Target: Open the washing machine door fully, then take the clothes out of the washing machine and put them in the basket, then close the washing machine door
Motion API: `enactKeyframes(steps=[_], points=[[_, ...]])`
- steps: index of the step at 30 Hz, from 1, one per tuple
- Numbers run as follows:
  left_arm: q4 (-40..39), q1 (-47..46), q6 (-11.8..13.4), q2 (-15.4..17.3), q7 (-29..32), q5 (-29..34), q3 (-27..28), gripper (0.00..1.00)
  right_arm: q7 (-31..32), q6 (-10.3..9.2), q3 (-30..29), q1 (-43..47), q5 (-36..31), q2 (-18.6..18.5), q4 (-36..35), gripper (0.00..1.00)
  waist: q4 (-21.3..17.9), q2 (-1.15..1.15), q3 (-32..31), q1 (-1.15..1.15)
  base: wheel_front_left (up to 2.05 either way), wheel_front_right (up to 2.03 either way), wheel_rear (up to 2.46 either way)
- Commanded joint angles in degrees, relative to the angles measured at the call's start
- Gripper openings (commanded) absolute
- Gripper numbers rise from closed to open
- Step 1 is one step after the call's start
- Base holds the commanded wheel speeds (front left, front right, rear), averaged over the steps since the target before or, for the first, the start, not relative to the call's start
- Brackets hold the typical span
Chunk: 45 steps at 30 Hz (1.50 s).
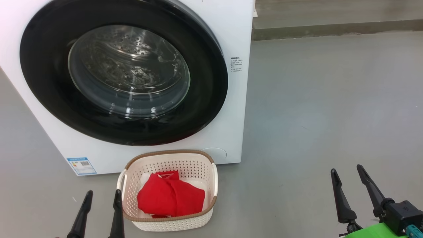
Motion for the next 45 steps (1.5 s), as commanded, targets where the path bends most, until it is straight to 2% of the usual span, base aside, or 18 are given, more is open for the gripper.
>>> enactKeyframes(steps=[1, 26, 27, 35, 39, 45], points=[[-1.1, -1.4, -0.4, 0.0, -0.7, 0.3, 2.2, 1.0, 0.0, -0.22, 1.2, -1.0, -0.3, -0.8, -1.6, 1.0, 0.0, 0.0, 0.0, 0.0, 0.0, 0.0, 0.0], [0.8, -1.4, -1.6, 0.3, -0.7, 1.2, 1.2, 1.0, 0.1, -0.22, 2.2, -0.7, 0.0, -0.8, -1.2, 1.0, -0.1, 0.0, -0.4, 0.0, 0.0, 0.0, 0.0], [2.2, 0.0, -1.4, -0.1, 0.0, 0.9, -0.6, 0.0, 0.0, 0.0, 0.6, 0.1, 0.0, 0.0, 0.1, 0.0, -0.1, 0.0, -0.4, 0.0, 0.0, 0.0, 0.0], [5.6, -0.1, -1.6, -0.7, 0.8, -0.9, -0.6, 0.0, 0.5, 0.01, 0.6, 0.4, 1.9, 0.7, 3.4, 0.0, -0.1, 0.0, -0.3, 0.01, 0.0, 0.0, 0.0], [5.8, -0.5, -1.8, -0.7, 1.6, -3.5, -0.3, 0.0, 1.1, 0.0, 0.6, 0.1, 4.6, 0.6, 3.4, 0.0, 0.0, 0.0, -0.2, 0.13, 0.0, 0.0, 0.0], [6.0, -1.0, -2.1, -0.8, 2.4, -7.5, 0.0, 0.0, 2.1, -0.01, 0.5, -0.6, 8.5, 0.5, 3.7, 0.0, 0.1, 0.0, 0.1, 0.0, 0.0, 0.0, 0.0]])
